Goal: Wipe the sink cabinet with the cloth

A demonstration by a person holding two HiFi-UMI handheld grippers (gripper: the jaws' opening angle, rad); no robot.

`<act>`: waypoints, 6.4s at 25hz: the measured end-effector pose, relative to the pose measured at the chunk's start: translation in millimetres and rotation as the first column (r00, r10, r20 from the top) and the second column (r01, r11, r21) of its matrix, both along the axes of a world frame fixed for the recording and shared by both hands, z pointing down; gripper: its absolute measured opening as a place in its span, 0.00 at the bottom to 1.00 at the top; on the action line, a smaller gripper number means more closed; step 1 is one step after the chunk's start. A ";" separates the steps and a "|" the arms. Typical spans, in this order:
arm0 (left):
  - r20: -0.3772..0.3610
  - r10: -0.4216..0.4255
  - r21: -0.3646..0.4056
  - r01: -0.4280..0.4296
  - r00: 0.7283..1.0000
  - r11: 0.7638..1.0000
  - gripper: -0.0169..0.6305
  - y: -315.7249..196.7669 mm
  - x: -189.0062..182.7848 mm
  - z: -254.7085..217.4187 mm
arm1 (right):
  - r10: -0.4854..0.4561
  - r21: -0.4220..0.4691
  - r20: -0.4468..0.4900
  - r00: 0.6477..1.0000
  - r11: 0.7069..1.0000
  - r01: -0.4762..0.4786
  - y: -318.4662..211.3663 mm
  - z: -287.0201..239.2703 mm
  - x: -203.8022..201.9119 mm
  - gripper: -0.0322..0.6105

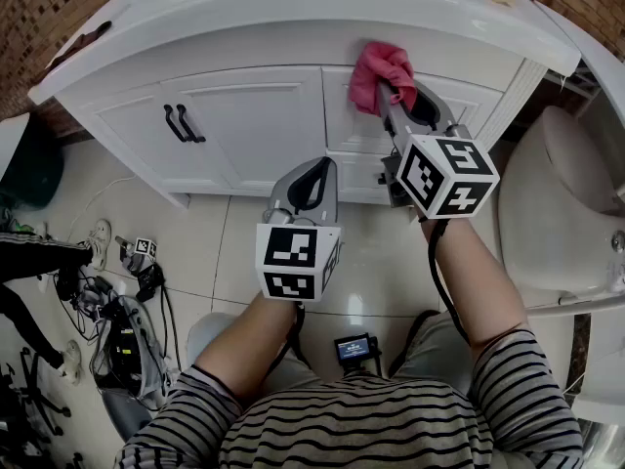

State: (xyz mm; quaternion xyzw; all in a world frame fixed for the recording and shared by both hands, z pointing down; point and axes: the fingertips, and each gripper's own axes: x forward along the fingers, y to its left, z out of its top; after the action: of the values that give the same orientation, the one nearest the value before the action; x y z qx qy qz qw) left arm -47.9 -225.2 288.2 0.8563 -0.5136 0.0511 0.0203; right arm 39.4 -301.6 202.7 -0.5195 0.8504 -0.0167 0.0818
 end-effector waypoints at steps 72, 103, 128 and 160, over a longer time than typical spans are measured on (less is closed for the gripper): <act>-0.038 -0.041 0.007 0.041 0.998 0.999 0.03 1.6 -10.8 -1.5 | -0.024 -0.205 -0.144 0.989 0.979 -0.006 -9.9 171.2 32.4 0.17; -0.055 -0.030 -0.008 0.030 0.998 1.000 0.03 -1.4 -14.4 5.8 | -0.173 -0.191 -0.377 0.910 0.976 0.106 -7.8 240.2 -45.2 0.17; -0.057 -0.042 -0.045 0.039 0.997 0.998 0.03 -2.8 -19.6 16.4 | -0.135 -0.282 -0.259 0.956 0.958 0.059 1.7 295.5 -68.1 0.17; -0.033 -0.014 -0.042 0.013 0.999 0.999 0.03 -5.8 9.2 20.5 | 0.305 -0.499 -0.290 0.907 0.761 -0.415 21.7 374.4 176.3 0.16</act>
State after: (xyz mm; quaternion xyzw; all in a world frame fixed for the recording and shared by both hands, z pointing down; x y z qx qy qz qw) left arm -38.7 -231.1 308.7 0.8529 -0.5177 0.0476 0.0471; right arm 215.7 -279.9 577.1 -0.6740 0.6965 -0.1941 -0.1512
